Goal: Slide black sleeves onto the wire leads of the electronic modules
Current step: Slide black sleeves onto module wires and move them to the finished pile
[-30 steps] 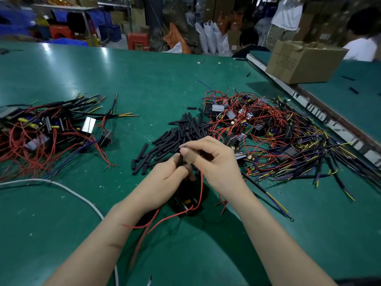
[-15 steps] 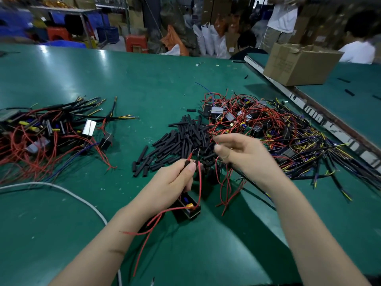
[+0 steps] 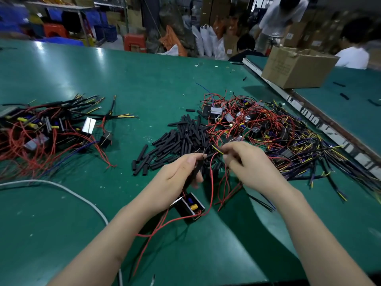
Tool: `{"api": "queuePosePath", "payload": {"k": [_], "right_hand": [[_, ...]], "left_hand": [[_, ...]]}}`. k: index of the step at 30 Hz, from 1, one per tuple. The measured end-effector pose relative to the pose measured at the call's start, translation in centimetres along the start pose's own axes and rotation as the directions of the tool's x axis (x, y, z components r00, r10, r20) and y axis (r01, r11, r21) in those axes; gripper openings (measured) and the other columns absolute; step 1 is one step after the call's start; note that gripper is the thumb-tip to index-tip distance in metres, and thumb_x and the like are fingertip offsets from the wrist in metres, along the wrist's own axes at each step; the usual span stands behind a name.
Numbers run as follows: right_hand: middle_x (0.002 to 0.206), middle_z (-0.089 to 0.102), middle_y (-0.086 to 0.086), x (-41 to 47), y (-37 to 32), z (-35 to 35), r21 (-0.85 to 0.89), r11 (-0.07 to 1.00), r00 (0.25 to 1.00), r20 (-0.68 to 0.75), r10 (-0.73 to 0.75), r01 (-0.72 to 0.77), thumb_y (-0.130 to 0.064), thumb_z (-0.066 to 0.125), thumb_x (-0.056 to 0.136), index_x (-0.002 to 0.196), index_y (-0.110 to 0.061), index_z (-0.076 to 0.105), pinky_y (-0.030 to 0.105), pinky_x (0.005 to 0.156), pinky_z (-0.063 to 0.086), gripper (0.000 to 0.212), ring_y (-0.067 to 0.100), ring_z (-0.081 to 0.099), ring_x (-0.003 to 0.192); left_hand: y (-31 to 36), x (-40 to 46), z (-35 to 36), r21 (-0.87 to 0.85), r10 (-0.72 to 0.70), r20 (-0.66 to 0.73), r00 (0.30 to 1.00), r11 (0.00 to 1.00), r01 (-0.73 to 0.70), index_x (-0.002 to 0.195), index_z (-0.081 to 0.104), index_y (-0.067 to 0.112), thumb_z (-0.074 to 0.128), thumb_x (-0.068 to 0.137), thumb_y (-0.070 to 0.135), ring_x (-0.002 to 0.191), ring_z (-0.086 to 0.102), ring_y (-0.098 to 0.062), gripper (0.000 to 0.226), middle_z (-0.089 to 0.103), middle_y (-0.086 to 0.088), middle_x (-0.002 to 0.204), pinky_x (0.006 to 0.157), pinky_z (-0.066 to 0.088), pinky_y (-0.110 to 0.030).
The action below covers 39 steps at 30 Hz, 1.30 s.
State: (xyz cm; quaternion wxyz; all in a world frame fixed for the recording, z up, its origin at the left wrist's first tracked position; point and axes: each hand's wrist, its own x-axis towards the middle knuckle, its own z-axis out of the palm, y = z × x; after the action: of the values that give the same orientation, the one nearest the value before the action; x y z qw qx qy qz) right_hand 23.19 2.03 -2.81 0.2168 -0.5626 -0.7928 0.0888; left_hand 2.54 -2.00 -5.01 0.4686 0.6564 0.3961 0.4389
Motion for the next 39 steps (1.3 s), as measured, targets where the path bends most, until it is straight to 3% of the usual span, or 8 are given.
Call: {"api": "queuePosePath", "payload": {"k": [3,7,12,17,23,32,39], "right_hand": [[0.103,0.055,-0.006,0.2,-0.8,0.6,0.122,0.989,0.995,-0.074,-0.071,0.080,-0.015,0.050,0.097,0.117,-0.019,0.058,0.021,0.086,0.040,0.022,0.007,0.050,0.096],[0.106,0.054,-0.003,0.5,-1.8,1.8,0.173,0.965,0.966,-0.203,-0.160,0.196,-0.004,0.054,0.094,0.114,-0.011,0.063,0.009,0.086,0.035,0.023,0.004,0.049,0.097],[0.098,0.055,0.000,0.3,-2.2,2.7,0.280,0.943,0.946,-0.312,-0.090,0.182,-0.008,0.059,0.093,0.103,-0.009,0.066,0.008,0.079,0.036,0.012,-0.001,0.051,0.087],[0.095,0.051,-0.005,-0.3,-3.1,3.0,0.392,0.895,0.884,-0.467,-0.005,0.213,-0.006,0.055,0.094,0.098,-0.008,0.063,0.008,0.078,0.036,0.009,-0.005,0.049,0.088],[0.098,0.056,0.000,-0.4,-4.1,4.0,0.480,0.866,0.951,-0.309,0.018,0.139,-0.007,0.059,0.093,0.098,-0.009,0.066,0.008,0.081,0.038,0.009,-0.005,0.051,0.091],[0.097,0.054,-0.003,-1.0,-4.8,3.9,0.568,0.801,0.961,-0.274,-0.032,0.189,-0.009,0.059,0.093,0.092,-0.020,0.062,0.011,0.079,0.038,0.012,0.002,0.052,0.090],[0.093,0.053,-0.014,-1.1,-5.0,4.1,0.632,0.760,0.970,-0.241,0.012,0.148,-0.014,0.057,0.094,0.089,-0.033,0.057,0.009,0.078,0.038,0.020,-0.006,0.051,0.089]], "left_hand": [[0.0,0.2,0.1,-0.003,0.002,-0.092,0.996,1.000,-0.002,0.111,0.057,0.032,0.039,0.092,0.040,0.084,0.067,-0.008,0.027,0.066,0.005,0.095,0.080,0.048,-0.014],[-0.4,0.6,-0.4,0.023,-0.032,-0.194,0.981,0.999,0.037,0.097,0.055,0.024,0.049,0.095,0.031,0.083,0.067,-0.003,0.009,0.068,0.010,0.091,0.079,0.050,-0.020],[-0.1,0.7,-0.6,0.083,0.034,-0.228,0.973,0.996,-0.016,0.090,0.063,0.020,0.060,0.091,0.022,0.062,0.050,0.009,0.005,0.060,0.015,0.072,0.062,0.037,-0.005],[-0.2,0.8,-0.7,0.042,0.017,-0.228,0.974,0.999,-0.008,0.089,0.066,0.023,0.060,0.091,0.022,0.064,0.051,0.005,0.006,0.061,0.021,0.069,0.064,0.040,-0.008],[0.0,0.7,-0.4,0.053,0.080,-0.216,0.973,0.996,-0.070,0.084,0.066,0.024,0.062,0.090,0.018,0.062,0.052,0.008,0.009,0.063,0.021,0.067,0.062,0.039,-0.006],[-0.1,0.6,-0.3,0.006,0.097,-0.252,0.963,0.995,-0.098,0.086,0.066,0.021,0.062,0.090,0.019,0.066,0.053,-0.003,0.006,0.064,0.013,0.072,0.065,0.044,-0.016],[-0.4,0.6,-0.4,0.097,0.162,-0.270,0.949,0.985,-0.141,0.087,0.065,0.030,0.065,0.088,0.022,0.071,0.058,-0.002,0.008,0.067,0.016,0.078,0.070,0.045,-0.016]]}}
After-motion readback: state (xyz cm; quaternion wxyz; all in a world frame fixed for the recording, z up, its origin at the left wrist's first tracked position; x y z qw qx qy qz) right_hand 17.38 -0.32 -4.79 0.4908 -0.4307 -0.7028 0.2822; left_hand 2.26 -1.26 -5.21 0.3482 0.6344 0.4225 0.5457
